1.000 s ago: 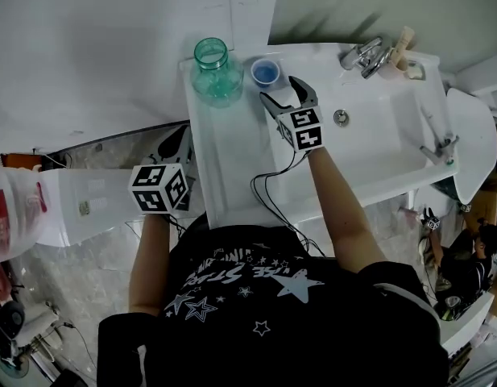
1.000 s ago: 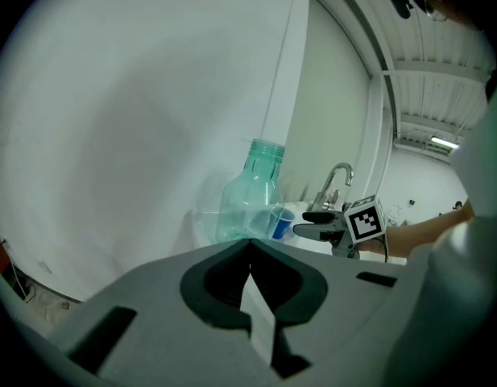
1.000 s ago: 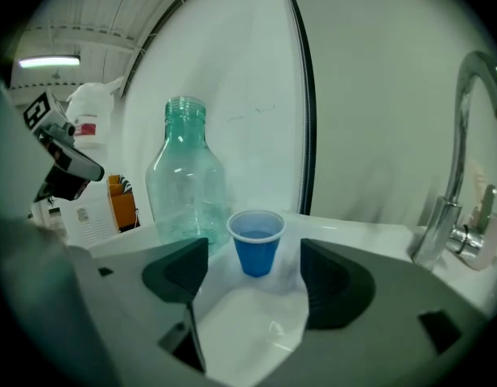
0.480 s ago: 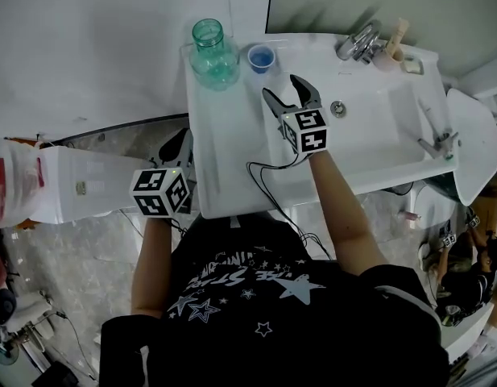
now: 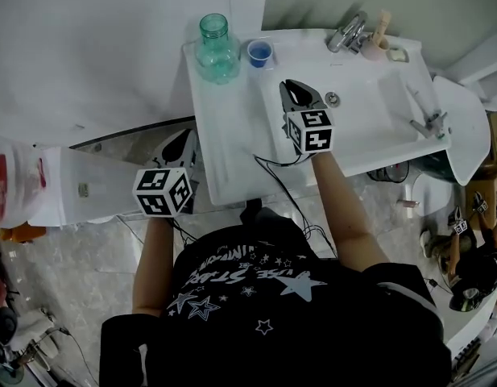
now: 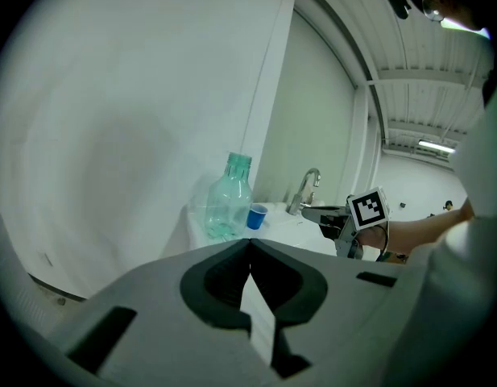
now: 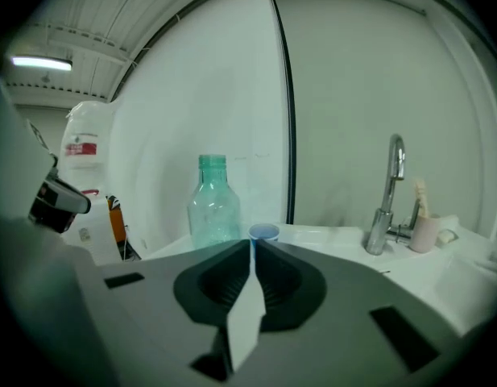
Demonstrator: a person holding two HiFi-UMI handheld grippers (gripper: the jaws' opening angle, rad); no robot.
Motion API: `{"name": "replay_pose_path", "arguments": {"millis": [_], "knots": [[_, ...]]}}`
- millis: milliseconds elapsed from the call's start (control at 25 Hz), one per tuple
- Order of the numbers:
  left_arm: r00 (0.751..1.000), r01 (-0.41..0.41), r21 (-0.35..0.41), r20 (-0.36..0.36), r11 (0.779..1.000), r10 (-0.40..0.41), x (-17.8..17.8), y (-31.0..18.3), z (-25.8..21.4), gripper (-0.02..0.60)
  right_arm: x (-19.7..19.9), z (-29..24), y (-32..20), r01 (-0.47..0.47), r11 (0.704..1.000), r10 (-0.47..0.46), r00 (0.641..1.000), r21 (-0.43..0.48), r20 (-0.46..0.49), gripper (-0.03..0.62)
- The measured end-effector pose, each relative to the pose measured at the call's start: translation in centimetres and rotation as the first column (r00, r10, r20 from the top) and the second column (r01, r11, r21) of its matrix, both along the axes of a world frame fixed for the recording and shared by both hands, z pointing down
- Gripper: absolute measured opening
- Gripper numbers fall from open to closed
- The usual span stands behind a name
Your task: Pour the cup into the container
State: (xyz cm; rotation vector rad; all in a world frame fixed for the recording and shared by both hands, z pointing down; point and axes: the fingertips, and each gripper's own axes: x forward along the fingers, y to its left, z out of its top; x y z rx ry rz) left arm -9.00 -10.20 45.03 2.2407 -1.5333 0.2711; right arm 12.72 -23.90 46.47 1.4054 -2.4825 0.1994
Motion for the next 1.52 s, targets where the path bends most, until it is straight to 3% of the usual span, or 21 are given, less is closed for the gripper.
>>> {"name": "replay_pose_path", "arguments": {"millis": [40,360,760,1160,1520], "knots": [[1.000,-0.008,0.002,-0.006,1.000,0.008,-0.3,0.5,-0.2,0.009,0.1,-0.5,0.6,-0.021,1.000,0.021,1.000,0.010,0.003,0.008],[0.998,-0.066,0.012,-0.022,0.998,0.066,-2.3,3.7,-0.5,0.009,-1.0,-3.7,5.8,-0.089,0.995,0.084,0.992,0.049,0.096,0.006],[0.992,-0.101,0.060,-0.068,0.993,0.105,-2.7,7.6,-1.2,0.009,-1.5,-5.2,12.0,-0.095,0.991,0.094,0.996,0.098,0.009,0.005],[0.989,-0.078,0.053,-0.123,0.996,0.084,-5.2,12.8,-0.8,0.009,-2.7,-4.2,18.9,-0.140,0.987,0.139,0.990,0.074,0.014,0.005],[0.986,-0.101,0.045,-0.130,0.994,0.106,-6.2,17.3,-0.1,0.009,-3.1,-4.2,24.8,-0.167,0.982,0.167,0.986,0.088,0.005,0.005]]}}
